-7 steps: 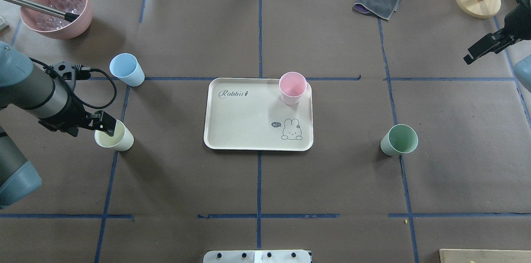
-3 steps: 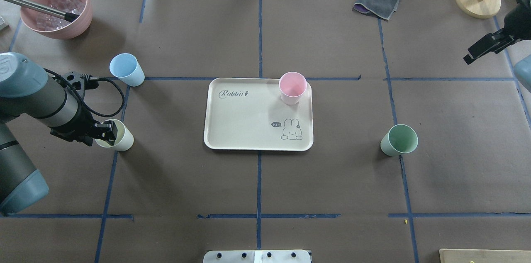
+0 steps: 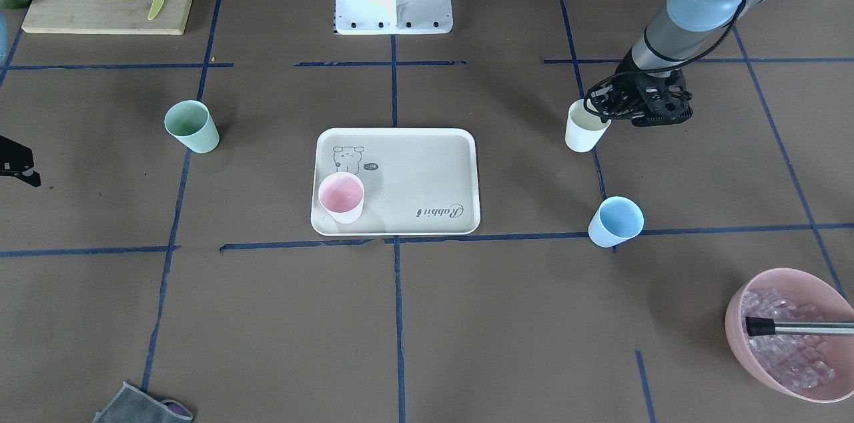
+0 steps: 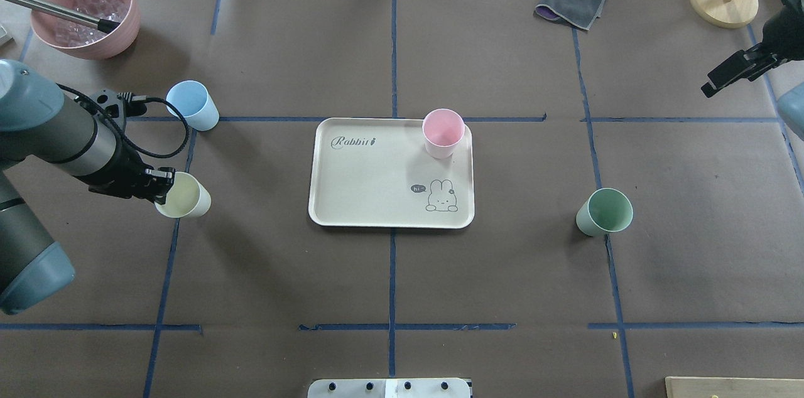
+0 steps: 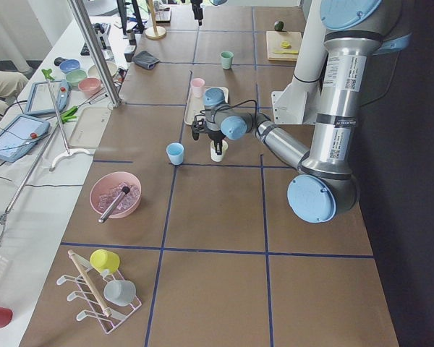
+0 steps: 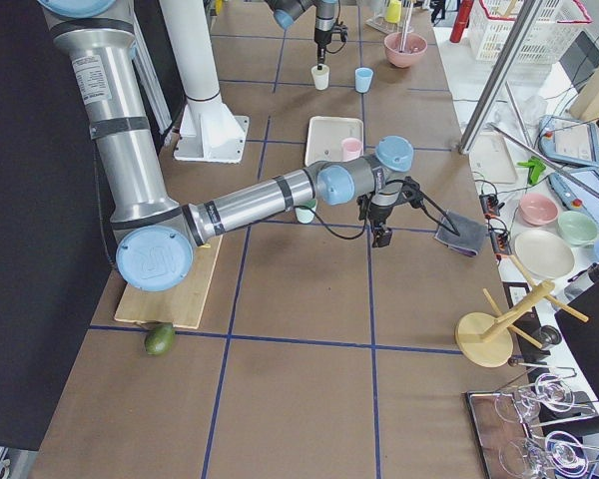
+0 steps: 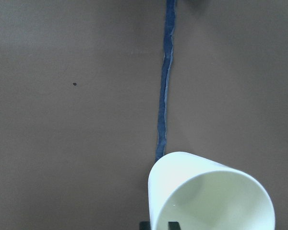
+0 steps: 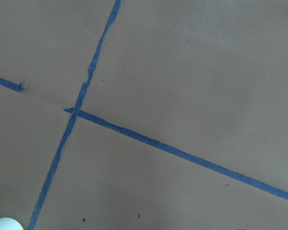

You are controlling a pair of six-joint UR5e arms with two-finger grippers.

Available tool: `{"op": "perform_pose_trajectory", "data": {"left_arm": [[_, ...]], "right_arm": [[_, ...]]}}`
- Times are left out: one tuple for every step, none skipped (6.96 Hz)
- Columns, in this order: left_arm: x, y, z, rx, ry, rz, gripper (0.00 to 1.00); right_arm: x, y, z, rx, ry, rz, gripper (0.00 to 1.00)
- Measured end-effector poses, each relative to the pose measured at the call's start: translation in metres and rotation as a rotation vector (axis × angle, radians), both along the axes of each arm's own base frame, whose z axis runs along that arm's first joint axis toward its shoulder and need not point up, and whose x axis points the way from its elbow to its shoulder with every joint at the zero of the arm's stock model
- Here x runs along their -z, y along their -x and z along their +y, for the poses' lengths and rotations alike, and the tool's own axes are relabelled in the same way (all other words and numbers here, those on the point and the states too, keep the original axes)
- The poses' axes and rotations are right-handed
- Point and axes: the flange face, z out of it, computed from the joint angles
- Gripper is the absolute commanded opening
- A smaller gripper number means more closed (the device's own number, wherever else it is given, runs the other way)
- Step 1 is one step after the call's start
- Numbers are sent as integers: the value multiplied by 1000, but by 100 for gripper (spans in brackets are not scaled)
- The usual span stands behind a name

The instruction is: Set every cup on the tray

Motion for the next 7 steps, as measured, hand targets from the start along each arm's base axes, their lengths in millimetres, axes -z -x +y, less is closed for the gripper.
{"op": "perform_pose_trajectory", "data": {"left_arm": [[26, -3, -10, 58, 23, 31, 0], [55, -14, -19, 106, 54, 63, 0], [85, -34, -22, 126, 83, 87, 0], [115, -67, -18, 123, 117, 99, 0], [138, -106, -12, 125, 152, 99, 0], [153, -143, -5, 130, 165, 85, 0], [158, -166, 2, 130, 163, 73, 6]], "right_arm": [[0, 0, 0, 0, -1, 0, 99], [0, 0, 0, 1, -2, 0, 99], [0, 0, 0, 0, -2, 0, 99], [0, 0, 0, 0, 0, 0, 99], [0, 0, 0, -1, 1, 0, 99], [0, -1, 0, -2, 1, 1, 99], [-1, -1, 1, -2, 2, 1, 99]]}}
